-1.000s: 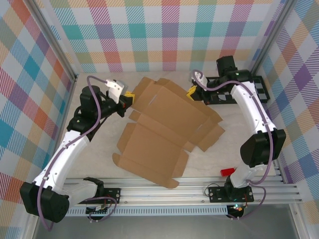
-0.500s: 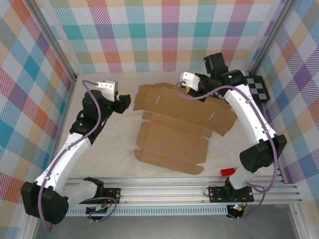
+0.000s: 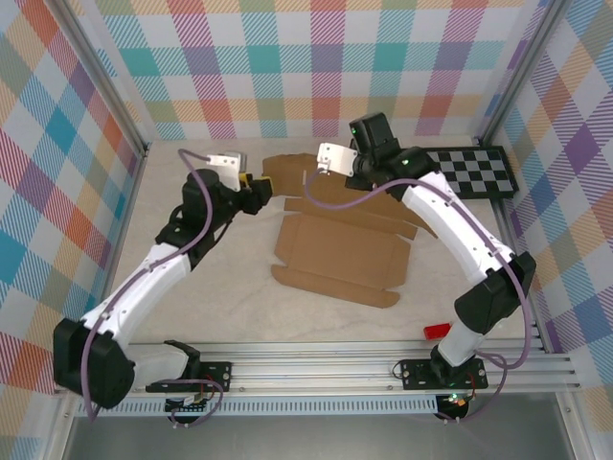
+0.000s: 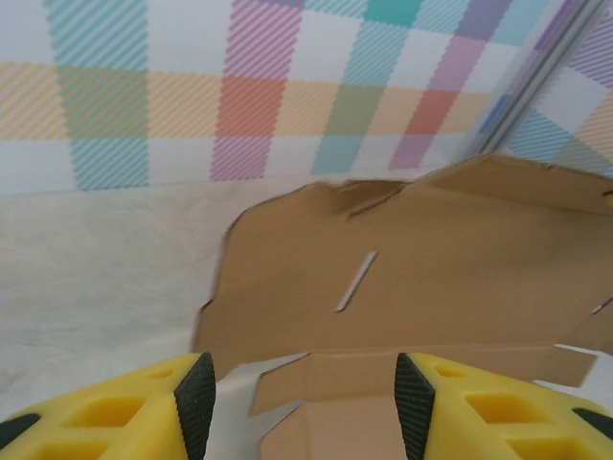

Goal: Fold the paper box

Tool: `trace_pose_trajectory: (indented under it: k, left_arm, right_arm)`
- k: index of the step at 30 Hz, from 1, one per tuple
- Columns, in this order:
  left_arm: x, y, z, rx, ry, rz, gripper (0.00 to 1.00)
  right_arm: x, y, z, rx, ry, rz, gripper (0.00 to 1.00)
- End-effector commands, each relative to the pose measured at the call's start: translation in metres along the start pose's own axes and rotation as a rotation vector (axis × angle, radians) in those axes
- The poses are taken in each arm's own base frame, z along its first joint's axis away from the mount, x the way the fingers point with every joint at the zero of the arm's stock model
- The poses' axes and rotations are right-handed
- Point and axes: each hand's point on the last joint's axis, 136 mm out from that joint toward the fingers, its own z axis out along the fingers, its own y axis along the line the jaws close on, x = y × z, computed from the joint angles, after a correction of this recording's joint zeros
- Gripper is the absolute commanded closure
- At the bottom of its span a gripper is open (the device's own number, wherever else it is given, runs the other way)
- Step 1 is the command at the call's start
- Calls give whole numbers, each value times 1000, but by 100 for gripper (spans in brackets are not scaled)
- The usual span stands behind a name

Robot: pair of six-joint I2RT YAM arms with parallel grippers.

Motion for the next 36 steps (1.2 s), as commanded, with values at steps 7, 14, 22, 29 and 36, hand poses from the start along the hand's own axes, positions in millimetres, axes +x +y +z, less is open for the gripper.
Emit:
trace_pose_trajectory:
  k: [7, 14, 22, 29, 36]
  left_arm:
    - [17, -19, 28, 103, 73, -67, 52]
    - [93, -10, 40, 122, 244, -150, 51]
    - [35, -9, 31, 67, 135, 132, 43]
    - [21, -24, 38, 132, 112, 347, 41]
    - [19, -28, 63, 155, 189, 346, 44]
  right_arm:
    - [-3, 10, 25, 101, 6, -51, 100]
    - [1, 31, 35, -5, -13, -20, 100]
    - [2, 39, 39, -84, -27, 12, 100]
    - [1, 40, 37, -97, -31, 26, 100]
    - [-1, 38, 33, -99, -39, 43, 100]
